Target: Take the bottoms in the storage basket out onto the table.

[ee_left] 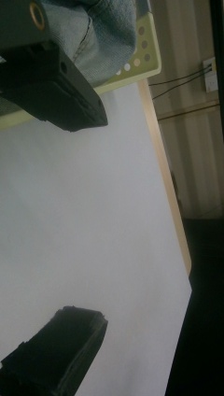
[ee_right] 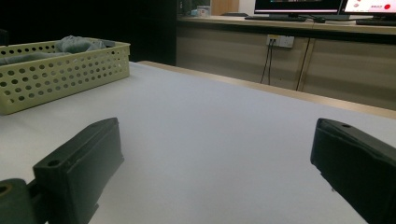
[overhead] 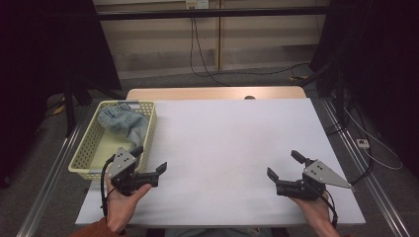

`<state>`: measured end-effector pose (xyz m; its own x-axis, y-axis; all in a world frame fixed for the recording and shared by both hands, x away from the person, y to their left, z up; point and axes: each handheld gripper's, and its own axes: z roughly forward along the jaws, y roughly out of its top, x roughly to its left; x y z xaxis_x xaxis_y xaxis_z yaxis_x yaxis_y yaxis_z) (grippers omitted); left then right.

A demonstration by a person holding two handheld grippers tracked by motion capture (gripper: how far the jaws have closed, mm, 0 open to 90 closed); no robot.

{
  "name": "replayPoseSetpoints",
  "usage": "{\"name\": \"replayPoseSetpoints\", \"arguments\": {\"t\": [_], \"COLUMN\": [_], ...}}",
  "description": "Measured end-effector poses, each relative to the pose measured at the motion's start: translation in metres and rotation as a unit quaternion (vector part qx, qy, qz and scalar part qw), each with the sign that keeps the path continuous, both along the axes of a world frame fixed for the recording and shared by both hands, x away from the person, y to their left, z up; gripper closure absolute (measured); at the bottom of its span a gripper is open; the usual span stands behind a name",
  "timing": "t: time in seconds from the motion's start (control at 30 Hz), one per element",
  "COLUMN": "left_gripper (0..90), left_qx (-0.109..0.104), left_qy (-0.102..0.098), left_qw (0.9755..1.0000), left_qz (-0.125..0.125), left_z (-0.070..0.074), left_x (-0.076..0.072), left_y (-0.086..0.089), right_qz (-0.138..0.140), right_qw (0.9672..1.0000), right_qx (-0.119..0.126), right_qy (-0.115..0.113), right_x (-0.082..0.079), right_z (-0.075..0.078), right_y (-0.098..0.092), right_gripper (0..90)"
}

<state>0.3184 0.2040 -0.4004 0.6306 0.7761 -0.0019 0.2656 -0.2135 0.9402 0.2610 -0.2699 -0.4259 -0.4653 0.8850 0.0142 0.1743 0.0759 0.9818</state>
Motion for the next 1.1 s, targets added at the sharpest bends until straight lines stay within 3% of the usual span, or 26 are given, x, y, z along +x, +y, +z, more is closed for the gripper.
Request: {"name": "replayPoseSetpoints", "arguments": {"t": [0.2,0.47,0.73,0.83,1.1], "left_gripper": [5.9,5.9,5.9,6.5,6.2], "left_qx": [-0.002,0.011,0.000,-0.014,-0.013], "left_qy": [0.008,0.014,0.021,0.026,0.025], "left_qw": [1.0000,0.9998,0.9998,0.9996,0.9996], "left_qz": [0.001,0.001,0.002,0.003,0.001], "left_z": [-0.001,0.001,0.004,0.005,0.013], "left_x": [0.001,0.003,0.006,0.011,0.014], "left_y": [-0.001,-0.002,0.001,0.003,0.006], "right_qz": [0.003,-0.001,-0.001,0.001,0.002], "right_qw": [1.0000,1.0000,1.0000,1.0000,1.0000], "right_qx": [0.002,0.005,0.002,0.001,-0.001], "right_qy": [0.002,0.005,0.007,0.006,0.008], "right_x": [0.000,0.000,-0.001,-0.001,0.001], "right_z": [0.000,-0.001,-0.001,-0.001,-0.002], "right_y": [0.000,-0.002,-0.002,-0.002,-0.001], "right_gripper": [2.1,2.0,2.1,2.0,2.1]}}
